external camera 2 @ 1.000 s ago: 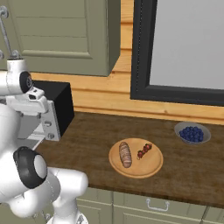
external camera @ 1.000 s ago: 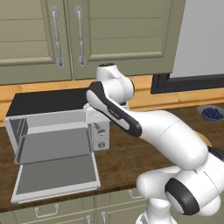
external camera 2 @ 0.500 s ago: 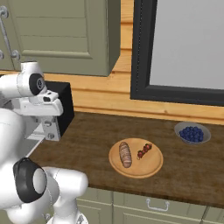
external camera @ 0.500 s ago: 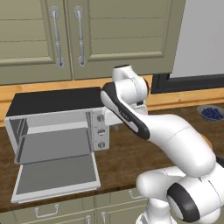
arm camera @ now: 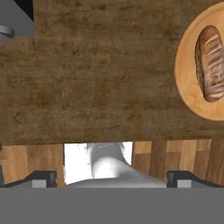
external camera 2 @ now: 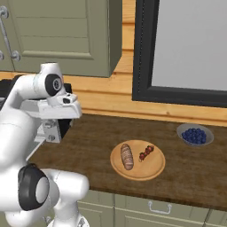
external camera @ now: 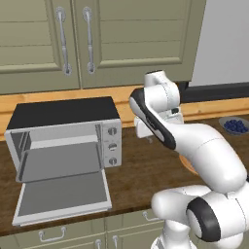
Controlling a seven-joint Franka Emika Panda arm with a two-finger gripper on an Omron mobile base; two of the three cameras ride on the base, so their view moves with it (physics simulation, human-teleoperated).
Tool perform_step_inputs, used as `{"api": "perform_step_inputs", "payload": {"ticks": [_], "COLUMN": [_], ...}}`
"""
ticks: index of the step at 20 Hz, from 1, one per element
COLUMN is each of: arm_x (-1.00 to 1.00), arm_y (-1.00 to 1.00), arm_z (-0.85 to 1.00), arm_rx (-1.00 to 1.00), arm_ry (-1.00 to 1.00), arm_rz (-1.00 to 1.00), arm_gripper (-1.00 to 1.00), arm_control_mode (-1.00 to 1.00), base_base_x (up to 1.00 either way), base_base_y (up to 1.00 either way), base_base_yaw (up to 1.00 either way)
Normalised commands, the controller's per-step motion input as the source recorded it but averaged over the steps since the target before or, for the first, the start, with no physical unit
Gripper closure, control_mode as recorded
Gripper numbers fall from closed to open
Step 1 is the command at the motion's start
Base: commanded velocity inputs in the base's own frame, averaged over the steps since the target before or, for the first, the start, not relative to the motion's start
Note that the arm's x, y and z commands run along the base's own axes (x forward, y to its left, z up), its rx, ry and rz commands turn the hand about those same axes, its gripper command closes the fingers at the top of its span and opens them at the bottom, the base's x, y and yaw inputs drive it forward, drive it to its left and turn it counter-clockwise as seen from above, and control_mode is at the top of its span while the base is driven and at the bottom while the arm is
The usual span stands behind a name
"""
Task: Pick up the kebab skewer and baguette bread, and place them inside the toaster oven. Close the toaster oven door and start by setting the timer.
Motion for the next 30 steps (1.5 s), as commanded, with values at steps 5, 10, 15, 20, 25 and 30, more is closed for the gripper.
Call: {"api": "perform_step_inputs", "payload": {"ticks": [5,10,15,20,25,30], "arm_x": [0.00,-0.01,-0.39,-0.47,0.14,0.30], "arm_y": [-1.00,-0.61,-0.38,-0.35,-0.28,-0.34], "arm_z": [-0.18,-0.28,-0.25,-0.09,0.00,0.00], "arm_rx": [0.13,0.10,0.03,0.09,0.10,0.00], "arm_ry": [0.00,-0.04,-0.20,-0.15,0.01,0.13], "arm_rz": [0.05,0.25,0.37,0.33,0.16,0.01], "arm_gripper": [-1.00,-1.00,-1.00,-1.00,-1.00,-1.00], "arm_control_mode": [-1.00,-1.00,-1.00,-1.00,-1.00,-1.00], "base_base_x": [0.00,0.00,0.00,0.00,0.00,0.00], "base_base_y": [0.00,0.00,0.00,0.00,0.00,0.00], "base_base_yaw": [0.00,0.00,0.00,0.00,0.00,0.00]}}
